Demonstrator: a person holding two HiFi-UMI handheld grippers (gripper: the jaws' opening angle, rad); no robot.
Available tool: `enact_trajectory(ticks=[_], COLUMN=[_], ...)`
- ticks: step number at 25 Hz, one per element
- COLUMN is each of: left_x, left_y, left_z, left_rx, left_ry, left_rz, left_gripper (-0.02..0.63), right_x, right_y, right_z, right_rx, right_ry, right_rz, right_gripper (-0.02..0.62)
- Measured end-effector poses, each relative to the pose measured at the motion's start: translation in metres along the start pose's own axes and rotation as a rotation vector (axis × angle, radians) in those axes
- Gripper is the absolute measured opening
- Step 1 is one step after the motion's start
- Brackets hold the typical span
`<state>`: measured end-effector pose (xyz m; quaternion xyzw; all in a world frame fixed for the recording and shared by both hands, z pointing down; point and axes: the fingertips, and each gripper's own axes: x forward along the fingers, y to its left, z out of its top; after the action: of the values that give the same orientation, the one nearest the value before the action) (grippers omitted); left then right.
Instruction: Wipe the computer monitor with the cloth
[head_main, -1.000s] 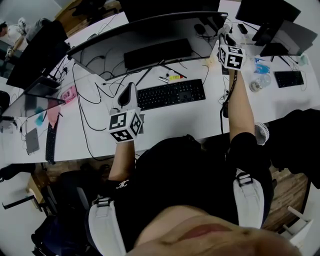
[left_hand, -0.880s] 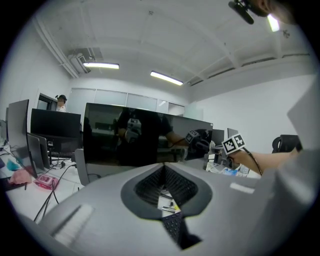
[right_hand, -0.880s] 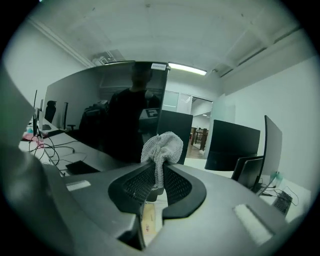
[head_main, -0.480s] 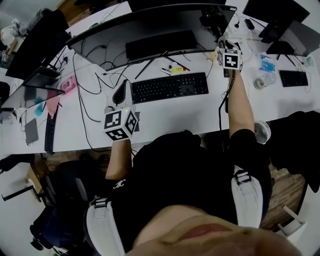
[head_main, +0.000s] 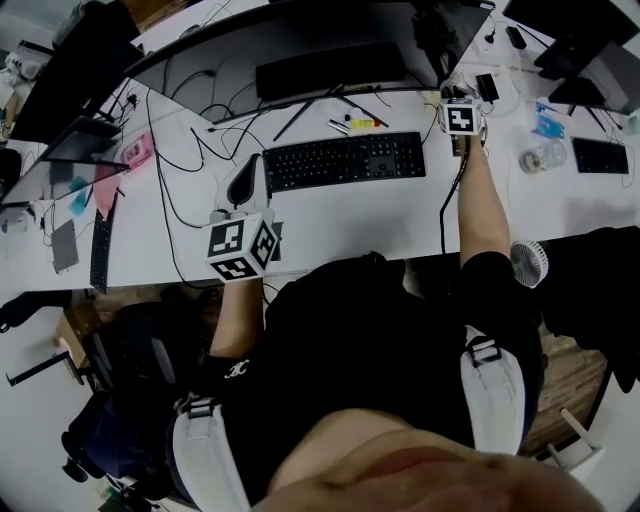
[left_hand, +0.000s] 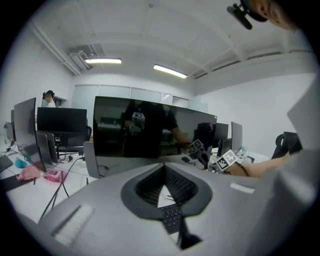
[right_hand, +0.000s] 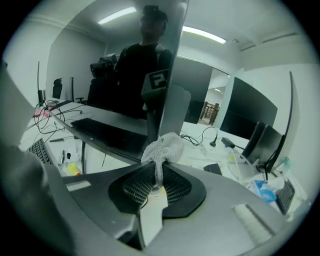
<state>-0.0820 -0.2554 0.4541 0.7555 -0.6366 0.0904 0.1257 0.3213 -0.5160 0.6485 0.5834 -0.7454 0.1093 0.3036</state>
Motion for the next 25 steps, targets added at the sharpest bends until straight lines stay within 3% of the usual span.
enact_trajectory(ticks=[6,10,15,25], left_x=[-0.009,-0.014,-0.02,-0.041], left_y=[0.016,0.024,0.03,0.064], left_z=[-0.005,-0.005,-0.005,-0.009], left_rx=[-0.078,-0.063,-0.054,-0.059], left_ry=[0.007,0.003,-0.003,-0.018], left_rz=[0.019,0.035,0.045,0.102], left_gripper=[0.054,0.054,0.054,0.054], right_x=[0.01,0.015,0.018,0.021], right_y=[0.012,0.033,0.071,0.13], right_z=[-0.029,-0.038,-0.026,-0.01], right_rx=[0.198,0.244,0.194,0.07], right_ry=[0.061,0.08,0.067,0.068], right_rz=[0.027,0.084,0.167,0.207], right_gripper=[0.041,0.041,0.041,0.041])
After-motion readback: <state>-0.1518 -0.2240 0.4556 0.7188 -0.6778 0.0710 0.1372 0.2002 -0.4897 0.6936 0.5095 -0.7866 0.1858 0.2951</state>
